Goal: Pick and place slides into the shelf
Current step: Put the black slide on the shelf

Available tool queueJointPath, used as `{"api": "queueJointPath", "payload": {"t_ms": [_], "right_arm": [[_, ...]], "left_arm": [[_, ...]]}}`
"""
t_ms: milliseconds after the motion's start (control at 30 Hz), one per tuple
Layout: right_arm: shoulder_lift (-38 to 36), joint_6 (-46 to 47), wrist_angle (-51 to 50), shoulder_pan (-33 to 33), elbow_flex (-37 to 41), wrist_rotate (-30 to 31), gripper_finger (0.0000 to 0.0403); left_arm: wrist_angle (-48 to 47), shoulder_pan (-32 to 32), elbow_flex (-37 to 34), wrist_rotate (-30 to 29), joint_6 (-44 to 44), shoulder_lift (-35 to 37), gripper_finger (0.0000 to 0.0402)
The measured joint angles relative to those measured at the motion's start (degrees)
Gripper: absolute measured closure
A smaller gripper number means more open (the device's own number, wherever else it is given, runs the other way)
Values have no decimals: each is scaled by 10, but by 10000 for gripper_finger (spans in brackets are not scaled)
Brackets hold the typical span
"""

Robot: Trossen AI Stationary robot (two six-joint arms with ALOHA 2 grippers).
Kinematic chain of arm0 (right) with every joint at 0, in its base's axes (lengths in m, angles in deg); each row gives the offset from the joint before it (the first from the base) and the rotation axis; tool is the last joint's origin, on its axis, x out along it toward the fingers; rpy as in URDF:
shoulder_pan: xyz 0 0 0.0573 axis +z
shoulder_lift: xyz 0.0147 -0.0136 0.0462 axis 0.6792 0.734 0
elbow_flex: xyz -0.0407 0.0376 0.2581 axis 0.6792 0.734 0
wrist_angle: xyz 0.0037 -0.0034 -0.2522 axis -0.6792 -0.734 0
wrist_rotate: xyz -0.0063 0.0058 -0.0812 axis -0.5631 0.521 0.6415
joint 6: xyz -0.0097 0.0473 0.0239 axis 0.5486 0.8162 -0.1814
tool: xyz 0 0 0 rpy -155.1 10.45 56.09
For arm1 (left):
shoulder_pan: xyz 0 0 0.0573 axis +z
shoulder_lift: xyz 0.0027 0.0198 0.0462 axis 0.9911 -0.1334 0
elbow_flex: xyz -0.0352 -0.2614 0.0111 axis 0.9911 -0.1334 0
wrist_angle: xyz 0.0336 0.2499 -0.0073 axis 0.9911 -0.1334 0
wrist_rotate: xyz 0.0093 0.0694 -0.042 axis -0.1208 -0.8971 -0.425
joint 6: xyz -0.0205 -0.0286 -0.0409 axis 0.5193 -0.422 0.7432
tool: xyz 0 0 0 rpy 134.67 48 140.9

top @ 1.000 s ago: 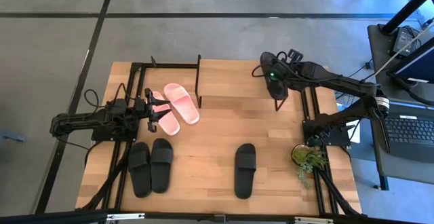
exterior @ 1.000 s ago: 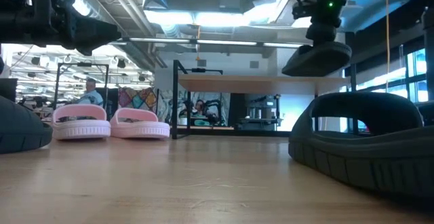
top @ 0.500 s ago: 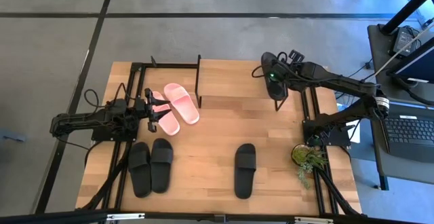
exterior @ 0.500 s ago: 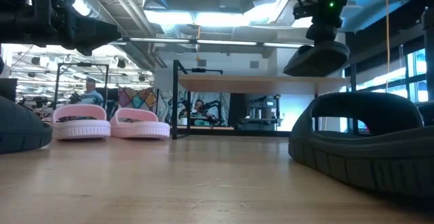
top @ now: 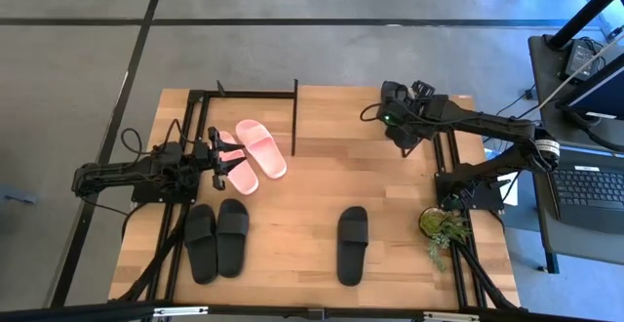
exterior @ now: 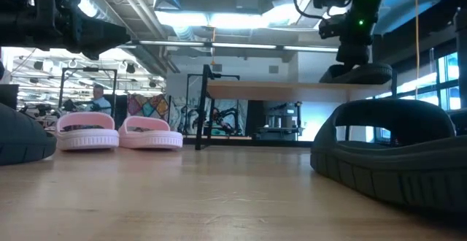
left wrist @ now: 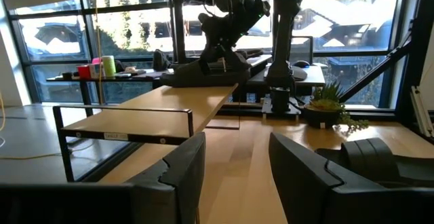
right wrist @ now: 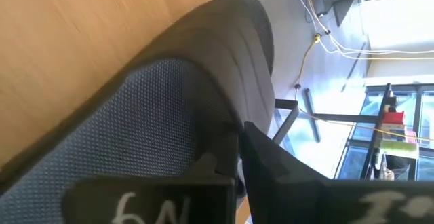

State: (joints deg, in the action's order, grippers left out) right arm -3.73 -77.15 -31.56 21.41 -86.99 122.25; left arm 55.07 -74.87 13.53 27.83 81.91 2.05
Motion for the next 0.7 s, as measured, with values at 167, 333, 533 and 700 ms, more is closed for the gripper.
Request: {"api": "queueJointPath", "payload": {"t_ms": [167, 333, 533, 700], "right_arm": [[0, 2, 15, 0, 0, -2, 376], [0, 15, 20, 0, 0, -5, 364], [0, 26, 21, 0, 0, -5, 360], [0, 25, 21, 0, 0, -5, 356]], "left_arm": [[0, 0, 0, 0, 0, 0, 246], [0, 0, 0, 0, 0, 0, 246], [0, 0, 0, 0, 0, 0, 246], [0, 0, 0, 0, 0, 0, 246]]}}
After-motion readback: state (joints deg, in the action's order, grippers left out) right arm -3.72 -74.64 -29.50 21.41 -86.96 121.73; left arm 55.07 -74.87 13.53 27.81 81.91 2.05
